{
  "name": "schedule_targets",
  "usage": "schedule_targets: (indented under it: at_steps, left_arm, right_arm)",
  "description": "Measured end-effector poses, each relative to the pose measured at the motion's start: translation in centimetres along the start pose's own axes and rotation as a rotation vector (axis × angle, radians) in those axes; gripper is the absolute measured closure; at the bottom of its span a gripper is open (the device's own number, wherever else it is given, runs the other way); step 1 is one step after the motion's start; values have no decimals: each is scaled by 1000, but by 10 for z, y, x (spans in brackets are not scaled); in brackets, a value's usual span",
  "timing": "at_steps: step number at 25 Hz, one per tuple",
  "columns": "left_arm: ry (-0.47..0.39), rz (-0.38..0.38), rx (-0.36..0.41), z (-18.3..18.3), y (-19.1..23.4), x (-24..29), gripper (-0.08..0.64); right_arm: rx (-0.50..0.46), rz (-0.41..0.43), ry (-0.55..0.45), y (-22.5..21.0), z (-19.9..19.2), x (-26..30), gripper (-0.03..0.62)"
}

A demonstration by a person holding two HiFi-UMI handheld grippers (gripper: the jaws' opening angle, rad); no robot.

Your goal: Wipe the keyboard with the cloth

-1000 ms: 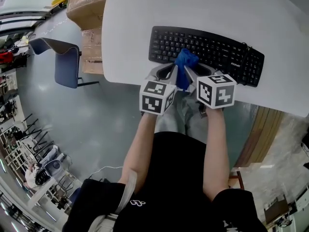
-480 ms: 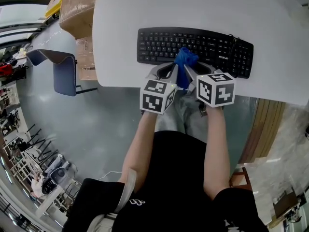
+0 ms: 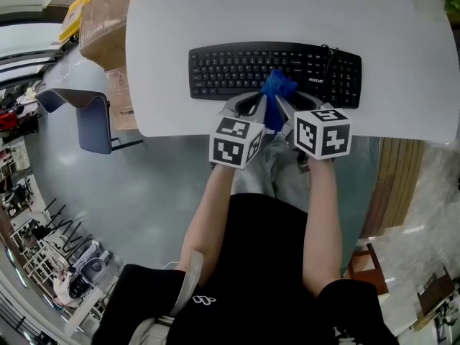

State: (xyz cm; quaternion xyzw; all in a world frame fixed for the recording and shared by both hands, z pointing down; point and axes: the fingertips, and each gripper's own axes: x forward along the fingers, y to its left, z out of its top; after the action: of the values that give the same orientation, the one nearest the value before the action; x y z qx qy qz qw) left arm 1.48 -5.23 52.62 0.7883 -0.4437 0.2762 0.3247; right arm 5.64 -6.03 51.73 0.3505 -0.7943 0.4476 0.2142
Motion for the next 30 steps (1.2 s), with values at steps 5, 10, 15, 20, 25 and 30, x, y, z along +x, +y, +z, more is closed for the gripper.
schedule_targets:
  at_steps: [5, 10, 15, 20, 25, 30]
  left_arm:
    - [3, -27, 22, 4, -16, 10, 561]
    - [9, -59, 49, 7, -34, 20, 561]
    - [14, -86, 76, 12, -51, 27, 561]
    - [20, -115, 88, 17, -63, 35, 561]
    - [20, -143, 111, 24, -81, 44, 561]
    - [24, -175, 135, 28, -100, 52, 561]
  right_arm:
    - [12, -27, -15, -15, 0, -12, 497]
    - [15, -62, -31, -28, 0, -27, 497]
    - [21, -88, -50, -38, 2, -42, 497]
    - [41, -92, -70, -48, 4, -55, 497]
    - [45, -120, -90, -61, 9, -72, 498]
    - [71, -151, -113, -77, 7, -88, 498]
